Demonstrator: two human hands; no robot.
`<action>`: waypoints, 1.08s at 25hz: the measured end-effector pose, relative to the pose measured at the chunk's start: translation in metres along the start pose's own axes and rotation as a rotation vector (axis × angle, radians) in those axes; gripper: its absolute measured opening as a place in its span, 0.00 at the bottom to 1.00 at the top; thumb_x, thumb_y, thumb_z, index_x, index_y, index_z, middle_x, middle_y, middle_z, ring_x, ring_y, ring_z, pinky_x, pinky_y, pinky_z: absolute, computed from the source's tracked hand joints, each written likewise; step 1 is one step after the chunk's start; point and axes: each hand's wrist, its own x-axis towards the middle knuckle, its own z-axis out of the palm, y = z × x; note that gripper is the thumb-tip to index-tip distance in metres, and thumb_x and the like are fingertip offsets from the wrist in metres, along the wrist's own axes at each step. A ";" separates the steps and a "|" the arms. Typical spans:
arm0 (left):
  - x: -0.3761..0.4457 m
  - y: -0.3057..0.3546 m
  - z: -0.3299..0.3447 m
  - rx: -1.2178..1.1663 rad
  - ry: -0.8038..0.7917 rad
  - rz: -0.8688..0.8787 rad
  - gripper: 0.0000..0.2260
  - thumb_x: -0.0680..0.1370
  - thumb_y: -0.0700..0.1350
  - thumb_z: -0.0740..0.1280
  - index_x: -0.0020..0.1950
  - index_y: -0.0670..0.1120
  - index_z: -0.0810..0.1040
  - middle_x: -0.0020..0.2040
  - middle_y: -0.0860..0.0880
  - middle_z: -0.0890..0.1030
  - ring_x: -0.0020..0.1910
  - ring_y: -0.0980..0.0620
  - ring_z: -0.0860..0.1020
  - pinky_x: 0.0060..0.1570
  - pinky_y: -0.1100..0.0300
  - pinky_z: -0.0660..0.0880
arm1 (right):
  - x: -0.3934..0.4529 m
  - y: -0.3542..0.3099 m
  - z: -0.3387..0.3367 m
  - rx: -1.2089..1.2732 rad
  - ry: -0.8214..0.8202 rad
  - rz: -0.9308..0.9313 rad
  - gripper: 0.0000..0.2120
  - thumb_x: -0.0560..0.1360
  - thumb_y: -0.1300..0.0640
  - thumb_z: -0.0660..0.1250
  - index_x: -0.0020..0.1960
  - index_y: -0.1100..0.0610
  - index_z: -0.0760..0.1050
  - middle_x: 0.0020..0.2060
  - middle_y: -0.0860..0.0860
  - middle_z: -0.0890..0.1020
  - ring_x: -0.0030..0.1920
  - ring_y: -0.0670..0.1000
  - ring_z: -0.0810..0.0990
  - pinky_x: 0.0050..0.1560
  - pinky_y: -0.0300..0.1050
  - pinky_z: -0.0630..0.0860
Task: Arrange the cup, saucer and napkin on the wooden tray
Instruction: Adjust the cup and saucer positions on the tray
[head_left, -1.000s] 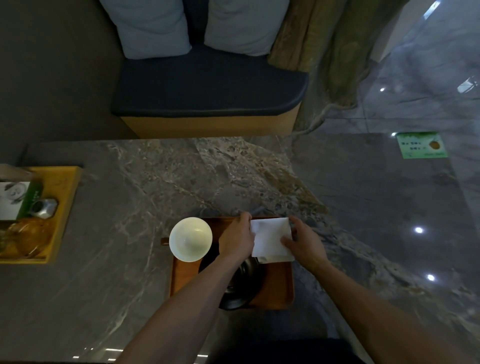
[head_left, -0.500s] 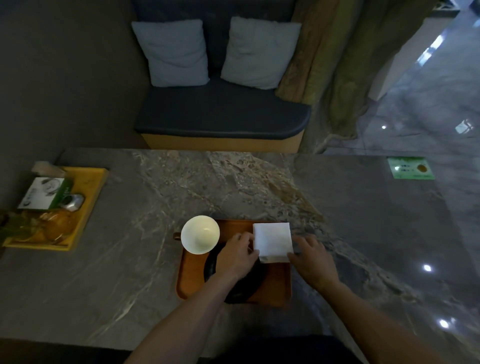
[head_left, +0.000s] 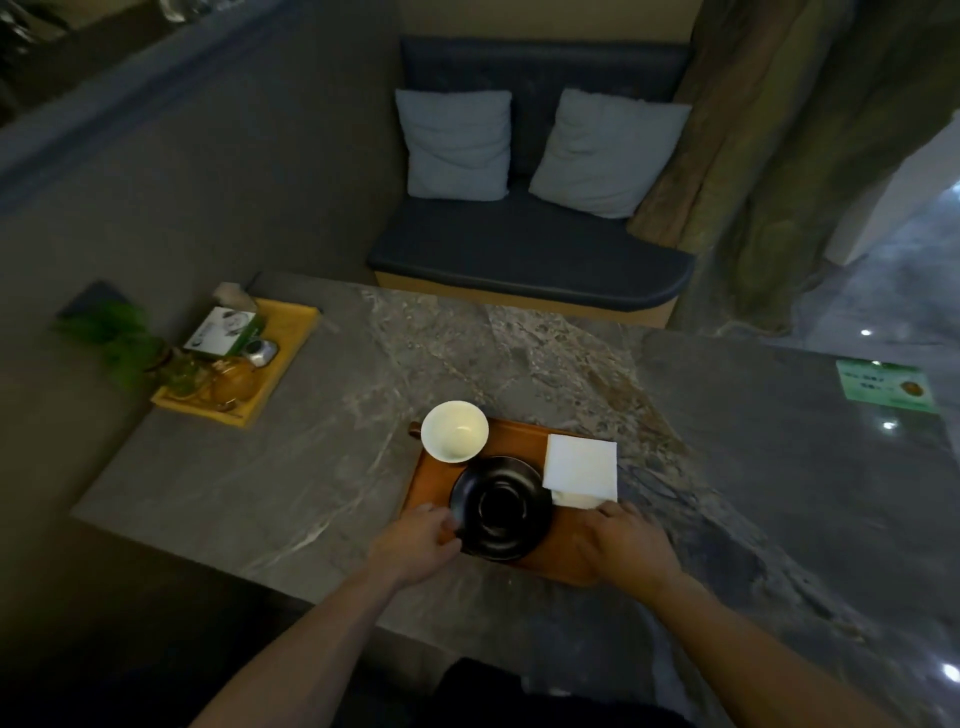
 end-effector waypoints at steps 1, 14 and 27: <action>-0.003 -0.007 -0.004 -0.003 -0.005 -0.025 0.09 0.75 0.56 0.65 0.52 0.56 0.75 0.55 0.53 0.77 0.54 0.53 0.76 0.55 0.52 0.75 | -0.003 -0.009 -0.004 0.050 -0.005 -0.012 0.42 0.65 0.26 0.43 0.69 0.48 0.69 0.68 0.54 0.73 0.68 0.58 0.68 0.67 0.57 0.66; 0.044 -0.099 -0.061 -0.026 -0.003 0.056 0.16 0.72 0.56 0.71 0.57 0.55 0.77 0.56 0.51 0.78 0.56 0.52 0.76 0.54 0.55 0.74 | 0.056 -0.075 0.020 0.122 0.143 0.140 0.21 0.74 0.38 0.64 0.65 0.43 0.69 0.58 0.47 0.79 0.56 0.48 0.75 0.50 0.45 0.73; 0.122 -0.100 -0.092 -0.148 0.048 0.242 0.20 0.73 0.46 0.73 0.64 0.53 0.73 0.59 0.49 0.82 0.58 0.49 0.79 0.56 0.54 0.75 | 0.117 -0.124 0.010 0.497 0.227 0.302 0.47 0.63 0.39 0.76 0.73 0.41 0.53 0.64 0.47 0.76 0.62 0.53 0.75 0.54 0.56 0.78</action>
